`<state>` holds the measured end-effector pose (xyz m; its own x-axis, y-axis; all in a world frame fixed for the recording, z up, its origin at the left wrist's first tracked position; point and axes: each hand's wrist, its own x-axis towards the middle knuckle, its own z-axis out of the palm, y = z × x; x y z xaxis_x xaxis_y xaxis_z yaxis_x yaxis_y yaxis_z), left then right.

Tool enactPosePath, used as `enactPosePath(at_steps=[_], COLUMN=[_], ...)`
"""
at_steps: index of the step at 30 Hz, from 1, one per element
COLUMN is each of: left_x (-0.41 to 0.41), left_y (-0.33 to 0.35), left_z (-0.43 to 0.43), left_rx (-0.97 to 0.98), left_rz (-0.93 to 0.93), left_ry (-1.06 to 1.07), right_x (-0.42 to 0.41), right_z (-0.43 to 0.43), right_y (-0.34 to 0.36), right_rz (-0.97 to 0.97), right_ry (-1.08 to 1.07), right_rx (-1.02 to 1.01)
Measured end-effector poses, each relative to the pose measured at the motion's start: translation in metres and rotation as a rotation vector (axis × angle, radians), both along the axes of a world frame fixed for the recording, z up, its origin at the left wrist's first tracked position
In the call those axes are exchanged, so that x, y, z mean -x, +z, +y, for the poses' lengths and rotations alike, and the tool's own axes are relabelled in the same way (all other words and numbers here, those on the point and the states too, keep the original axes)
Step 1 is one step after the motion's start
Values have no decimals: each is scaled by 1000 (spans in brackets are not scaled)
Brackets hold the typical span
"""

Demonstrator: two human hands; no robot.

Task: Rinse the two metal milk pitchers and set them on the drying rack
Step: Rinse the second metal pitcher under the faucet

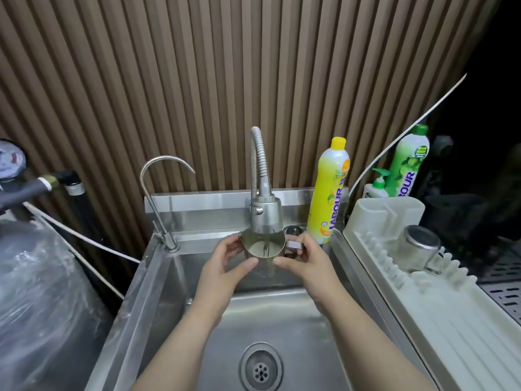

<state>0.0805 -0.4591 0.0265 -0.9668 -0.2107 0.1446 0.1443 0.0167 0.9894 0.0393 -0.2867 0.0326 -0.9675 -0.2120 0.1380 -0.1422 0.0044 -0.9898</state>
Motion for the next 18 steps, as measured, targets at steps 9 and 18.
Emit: enactPosePath(at_steps=[9, 18], left_x=[-3, -13], left_y=[4, 0], left_z=[-10, -3], left_rx=[30, 3], left_rz=[67, 109], left_ry=[-68, -61], right_x=[-14, -24], right_z=[-11, -4], right_y=[0, 2], right_rz=[33, 88], right_ry=[-87, -51], right_rx=[53, 15])
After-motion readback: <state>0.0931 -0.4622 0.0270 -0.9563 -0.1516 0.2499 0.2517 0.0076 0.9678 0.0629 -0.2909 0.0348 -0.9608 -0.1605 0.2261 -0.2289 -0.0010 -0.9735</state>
